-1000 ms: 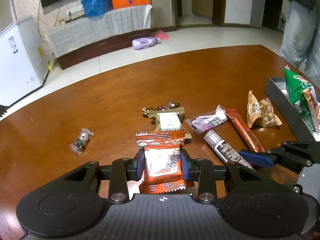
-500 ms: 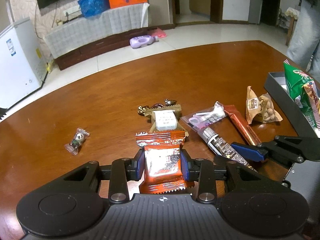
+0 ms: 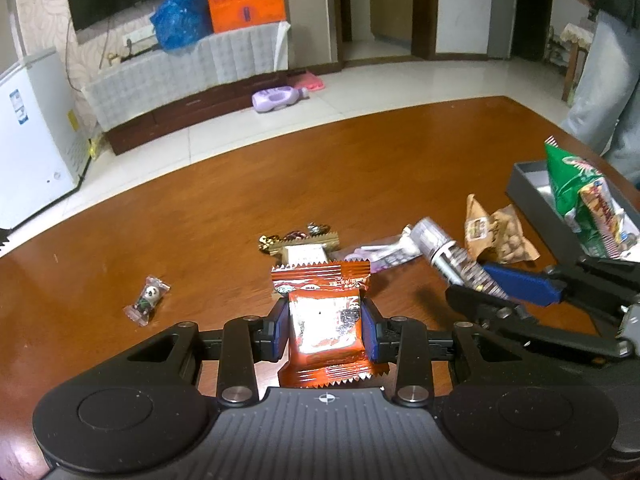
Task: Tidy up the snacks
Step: 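Lift the orange candy packet and the sausage stick and carry them toward the box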
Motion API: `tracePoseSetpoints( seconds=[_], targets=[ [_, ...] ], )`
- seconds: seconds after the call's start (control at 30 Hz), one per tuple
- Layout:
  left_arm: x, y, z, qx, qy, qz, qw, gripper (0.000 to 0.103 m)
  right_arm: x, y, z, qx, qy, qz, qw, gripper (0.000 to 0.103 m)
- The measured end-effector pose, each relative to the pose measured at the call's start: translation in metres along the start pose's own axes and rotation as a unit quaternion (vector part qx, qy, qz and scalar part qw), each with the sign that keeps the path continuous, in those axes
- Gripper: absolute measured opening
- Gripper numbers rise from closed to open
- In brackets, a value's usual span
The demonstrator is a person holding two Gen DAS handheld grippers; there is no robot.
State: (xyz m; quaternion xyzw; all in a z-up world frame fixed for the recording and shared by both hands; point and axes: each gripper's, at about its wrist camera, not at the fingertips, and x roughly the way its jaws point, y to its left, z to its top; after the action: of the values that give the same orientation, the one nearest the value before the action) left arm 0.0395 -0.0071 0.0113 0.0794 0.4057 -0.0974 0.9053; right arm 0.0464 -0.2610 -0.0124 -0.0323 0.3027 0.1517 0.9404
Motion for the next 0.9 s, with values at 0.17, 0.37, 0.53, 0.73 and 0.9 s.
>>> tracePoseSetpoints(
  seconds=[0.17,0.37,0.53,0.73,0.9],
  targets=[
    [-0.008,-0.011,0.005,-0.001,-0.012,-0.016,0.9998,0.037,-0.034,-0.012,0.012,0.006,-0.032,-0.003,0.999,0.025],
    [-0.018,-0.04,0.01,0.014,-0.029,-0.047,0.9984,0.037,-0.07,-0.039,0.015,0.018,-0.052,-0.021,0.998,0.025],
    [-0.024,-0.07,0.008,0.022,-0.051,-0.086,0.9948,0.037,-0.098,-0.074,0.01,0.029,-0.062,-0.048,0.997,0.025],
    [-0.022,-0.116,0.004,0.052,-0.068,-0.129,0.9879,0.037,-0.125,-0.126,0.011,0.091,-0.071,-0.072,0.991,0.025],
    [-0.014,-0.149,0.0,0.069,-0.069,-0.165,0.9815,0.037,-0.146,-0.153,0.009,0.109,-0.077,-0.105,0.985,0.025]
  ],
)
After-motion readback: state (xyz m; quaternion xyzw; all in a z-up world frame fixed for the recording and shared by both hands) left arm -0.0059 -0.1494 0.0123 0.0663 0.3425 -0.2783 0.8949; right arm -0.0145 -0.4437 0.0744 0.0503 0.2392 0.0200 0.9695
